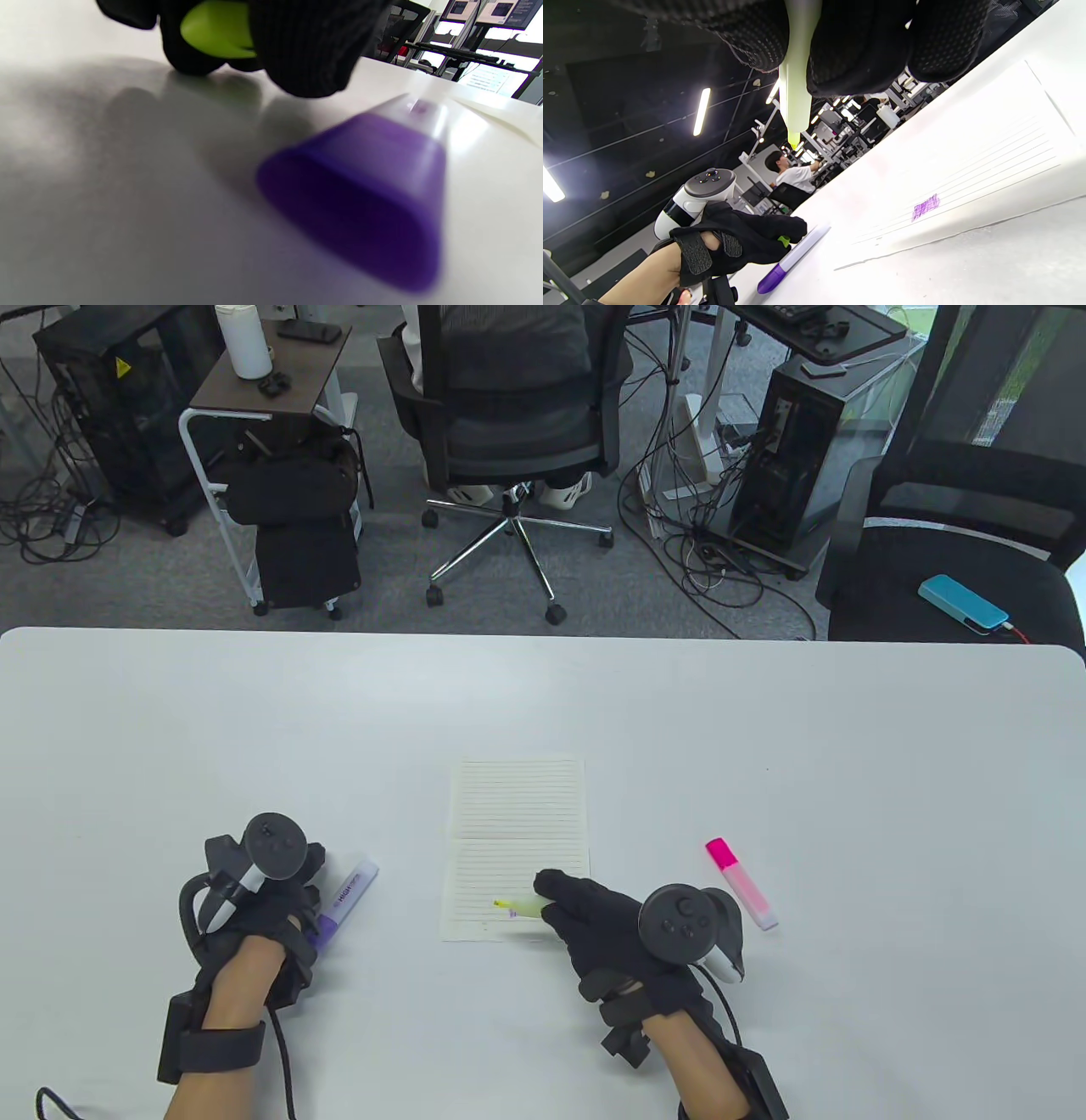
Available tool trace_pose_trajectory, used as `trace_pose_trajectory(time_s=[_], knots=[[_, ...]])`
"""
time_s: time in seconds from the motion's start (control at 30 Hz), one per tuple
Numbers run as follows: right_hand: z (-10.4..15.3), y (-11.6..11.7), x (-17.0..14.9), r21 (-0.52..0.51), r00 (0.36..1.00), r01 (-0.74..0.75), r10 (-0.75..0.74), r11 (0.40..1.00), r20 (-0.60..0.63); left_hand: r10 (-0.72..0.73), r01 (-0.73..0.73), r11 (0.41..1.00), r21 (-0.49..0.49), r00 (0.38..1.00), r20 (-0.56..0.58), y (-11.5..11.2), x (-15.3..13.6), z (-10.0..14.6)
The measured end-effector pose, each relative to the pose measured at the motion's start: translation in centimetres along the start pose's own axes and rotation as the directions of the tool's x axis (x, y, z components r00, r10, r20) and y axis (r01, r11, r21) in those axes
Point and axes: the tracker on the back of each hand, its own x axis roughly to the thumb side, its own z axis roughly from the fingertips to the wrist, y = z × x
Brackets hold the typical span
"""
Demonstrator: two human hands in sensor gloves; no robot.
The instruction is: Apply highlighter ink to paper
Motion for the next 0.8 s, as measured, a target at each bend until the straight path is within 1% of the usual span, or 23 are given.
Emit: trace_pose_trajectory(time_s=[0.27,0.33,0.4,0.47,0.53,0.6,0.63,0.7,0.73,0.8], knots=[[0.0,-0.4,-0.2,-0.002,1.000,-0.012,0.012,1.000,-0.026,-0.017,0.017,1.000,-0.018,1.000,0.012,-0.1,0.2,0.1],[0.1,-0.8,-0.3,-0.011,0.999,-0.015,0.015,1.000,-0.037,-0.002,0.002,1.000,-0.006,1.000,0.026,0.3,0.4,0.5],[0.2,-1.3,-0.5,-0.025,0.998,-0.014,0.013,1.000,-0.057,0.009,-0.010,1.000,0.028,0.998,0.057,0.8,1.0,1.3],[0.4,-1.8,-0.8,-0.037,0.994,-0.024,0.020,0.999,-0.107,-0.007,-0.003,0.996,0.092,0.995,0.099,1.4,2.3,2.5],[0.5,-2.3,-1.1,-0.032,0.989,-0.070,0.065,0.997,-0.136,-0.070,0.042,0.985,0.168,0.984,0.165,1.8,4.5,4.2],[0.6,-2.6,-1.4,-0.020,0.980,-0.123,0.118,0.992,-0.163,-0.130,0.082,0.975,0.208,0.965,0.228,1.6,6.8,5.6],[0.5,-2.6,-1.5,-0.008,0.976,-0.136,0.133,0.991,-0.171,-0.152,0.098,0.972,0.214,0.956,0.253,1.4,7.6,6.1],[0.5,-2.6,-1.9,0.036,0.965,-0.164,0.168,0.986,-0.201,-0.211,0.143,0.967,0.210,0.915,0.345,0.1,10.5,7.6],[0.4,-2.5,-2.0,0.047,0.961,-0.174,0.180,0.984,-0.209,-0.223,0.157,0.967,0.199,0.900,0.373,-0.4,11.3,7.9],[0.3,-2.2,-2.3,0.073,0.953,-0.194,0.205,0.978,-0.222,-0.230,0.184,0.972,0.143,0.858,0.460,-2.0,13.4,8.5]])
